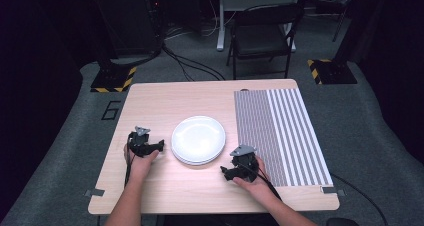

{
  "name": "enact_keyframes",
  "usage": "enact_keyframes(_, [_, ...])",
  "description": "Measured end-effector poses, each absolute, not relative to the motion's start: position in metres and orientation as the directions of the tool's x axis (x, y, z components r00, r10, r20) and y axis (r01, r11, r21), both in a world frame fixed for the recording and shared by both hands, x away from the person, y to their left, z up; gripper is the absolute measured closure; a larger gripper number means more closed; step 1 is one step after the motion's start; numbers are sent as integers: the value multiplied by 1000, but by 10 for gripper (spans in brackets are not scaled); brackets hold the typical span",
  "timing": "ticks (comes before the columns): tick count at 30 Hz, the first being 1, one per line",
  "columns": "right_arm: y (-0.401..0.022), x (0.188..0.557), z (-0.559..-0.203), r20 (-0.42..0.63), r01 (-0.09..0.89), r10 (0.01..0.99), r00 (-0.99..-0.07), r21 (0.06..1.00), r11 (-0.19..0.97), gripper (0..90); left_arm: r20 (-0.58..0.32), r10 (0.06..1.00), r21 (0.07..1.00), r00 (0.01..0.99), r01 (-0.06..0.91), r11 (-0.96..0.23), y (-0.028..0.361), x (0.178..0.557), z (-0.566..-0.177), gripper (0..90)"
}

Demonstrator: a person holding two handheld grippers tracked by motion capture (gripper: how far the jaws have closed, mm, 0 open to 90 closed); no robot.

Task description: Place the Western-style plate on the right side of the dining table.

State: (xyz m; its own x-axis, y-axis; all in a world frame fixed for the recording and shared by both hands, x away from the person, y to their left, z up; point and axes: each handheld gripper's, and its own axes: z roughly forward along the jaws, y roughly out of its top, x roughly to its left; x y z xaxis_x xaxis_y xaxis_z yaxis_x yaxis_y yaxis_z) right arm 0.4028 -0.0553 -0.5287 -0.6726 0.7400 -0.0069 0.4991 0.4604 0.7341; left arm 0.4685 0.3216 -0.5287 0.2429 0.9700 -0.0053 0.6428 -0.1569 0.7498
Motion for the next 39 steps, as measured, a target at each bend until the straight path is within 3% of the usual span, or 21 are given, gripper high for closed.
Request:
enact_keyframes(25, [-54, 402, -529, -2, 506, 749, -663, 736, 450, 146, -4, 971, 744, 241, 649, -158, 321, 469, -529, 167])
enact_keyframes(27, [-54, 402, -529, 4, 510, 751, -661, 737, 445, 163, -7, 972, 746, 234, 649, -150, 320, 469, -529, 186])
enact_keyframes(28, [-55, 401, -528, 4, 505, 751, -660, 742, 440, 212, -8, 972, 751, 234, 643, -148, 320, 469, -528, 218])
enact_keyframes(34, [-58, 399, -527, -28, 481, 758, -651, 757, 442, 320, -16, 977, 754, 212, 645, -128, 321, 467, -526, 391])
enact_keyframes(39, [-61, 399, -526, -6, 500, 773, -635, 759, 417, 338, -86, 976, 742, 198, 666, -70, 322, 466, -519, 484])
